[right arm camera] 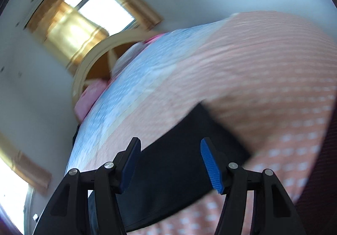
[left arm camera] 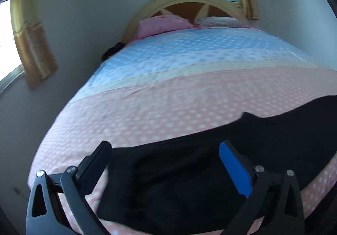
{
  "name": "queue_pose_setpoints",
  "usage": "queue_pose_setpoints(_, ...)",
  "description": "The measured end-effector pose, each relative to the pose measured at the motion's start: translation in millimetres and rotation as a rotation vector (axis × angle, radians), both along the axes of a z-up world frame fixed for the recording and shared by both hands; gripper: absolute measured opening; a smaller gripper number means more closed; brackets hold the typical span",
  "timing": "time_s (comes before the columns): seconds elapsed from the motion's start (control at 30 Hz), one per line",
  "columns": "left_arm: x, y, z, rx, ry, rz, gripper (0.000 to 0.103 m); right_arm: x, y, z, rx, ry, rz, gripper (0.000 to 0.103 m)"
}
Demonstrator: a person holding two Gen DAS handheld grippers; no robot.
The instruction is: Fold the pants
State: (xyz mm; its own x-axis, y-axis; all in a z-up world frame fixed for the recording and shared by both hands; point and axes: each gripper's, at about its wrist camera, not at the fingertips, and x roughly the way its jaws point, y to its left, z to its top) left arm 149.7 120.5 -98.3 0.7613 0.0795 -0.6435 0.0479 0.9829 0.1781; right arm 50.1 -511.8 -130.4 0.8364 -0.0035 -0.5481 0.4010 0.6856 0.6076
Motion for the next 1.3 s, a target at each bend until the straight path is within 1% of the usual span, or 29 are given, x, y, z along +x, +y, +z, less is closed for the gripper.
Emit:
queue_pose_setpoints(0.03,4.1,-26.2,-6.4,-0.023,0.021,-0.064,0.103,-11.6,-19.3,-5.8,0.029,0.015,-0.054,0.061)
queue_pose_setpoints(0.07,7.2,-44.2,-10.9,-0.038,0.036,-0.107,0.103,-18.4,-31.1,-11.3,0.055,0.025,-0.082,0.061)
queue_pose_setpoints(0.13,14.3,-82.1,-21.3,-0.068,0.072,-0.186,0.103,-27.6,-46.0,-22.2,0.099,0.033,-0.102,0.061)
queue_pose_setpoints(0.23,22.1,-118.0,-31.9,-0.092,0.114,-0.251,0.103,-26.1,-51.6,-37.3,0.138,0.078,-0.069,0.061)
queue_pose_setpoints(0.3,27.9,-135.5,-40.7,-0.101,0.149,-0.272,0.103,-24.2,-53.5,-43.2,0.163,0.087,-0.043,0.061)
queue_pose_setpoints(0.37,33.2,-136.4,-47.6,-0.112,0.186,-0.259,0.103,-17.0,-48.6,-49.7,0.176,0.099,0.002,0.061)
queue_pose_setpoints(0.43,33.0,-133.9,-55.2,-0.128,0.209,-0.249,0.103,-17.5,-42.5,-47.6,0.146,0.109,0.008,0.061)
queue_pose_setpoints(0.57,30.9,-126.1,-53.4,-0.166,0.203,-0.241,0.103,-17.5,-40.0,-51.4,0.177,0.077,0.021,0.061)
queue_pose_setpoints(0.7,33.7,-129.1,-55.9,-0.162,0.201,-0.246,0.103,-1.2,-30.5,-51.3,0.156,0.074,0.048,0.060)
queue_pose_setpoints(0.73,33.7,-128.8,-55.9,-0.162,0.201,-0.247,0.103,0.5,-29.4,-52.3,0.143,0.078,0.049,0.057)
queue_pose_setpoints(0.77,32.9,-128.3,-55.7,-0.167,0.199,-0.247,0.103,4.0,-27.2,-51.8,0.135,0.085,0.046,0.048)
queue_pose_setpoints(0.8,32.7,-127.7,-55.9,-0.169,0.197,-0.247,0.103,6.8,-26.1,-52.4,0.136,0.087,0.044,0.035)
queue_pose_setpoints(0.83,31.9,-127.6,-55.6,-0.169,0.196,-0.246,0.103,7.1,-26.1,-52.5,0.152,0.071,0.061,0.017)
queue_pose_setpoints(0.87,32.3,-127.5,-55.8,-0.169,0.195,-0.246,0.103,9.6,-24.9,-53.4,0.167,0.056,0.075,0.017)
queue_pose_setpoints(0.93,31.7,-127.3,-55.1,-0.169,0.190,-0.238,0.103,12.2,-20.1,-49.2,0.129,0.045,0.078,0.016)
queue_pose_setpoints(1.0,28.6,-126.5,-53.8,-0.177,0.188,-0.231,0.103,11.7,-11.4,-37.9,0.076,0.016,0.085,0.016)
queue_pose_setpoints(1.1,22.0,-123.3,-50.1,-0.209,0.187,-0.228,0.103,11.7,10.2,-14.5,-0.044,-0.016,0.098,0.016)
queue_pose_setpoints(1.13,17.6,-122.1,-48.0,-0.229,0.189,-0.238,0.103,12.9,20.1,-6.2,-0.087,-0.026,0.109,0.016)
queue_pose_setpoints(1.23,8.9,-124.4,-41.2,-0.252,0.184,-0.263,0.103,19.7,58.1,16.0,-0.220,-0.044,0.158,0.016)
queue_pose_setpoints(1.27,7.5,-126.3,-39.0,-0.260,0.184,-0.273,0.103,21.1,67.2,20.3,-0.250,-0.048,0.176,0.016)
queue_pose_setpoints(1.3,6.5,-127.9,-36.9,-0.272,0.187,-0.284,0.103,24.9,86.8,28.7,-0.302,-0.055,0.212,0.016)
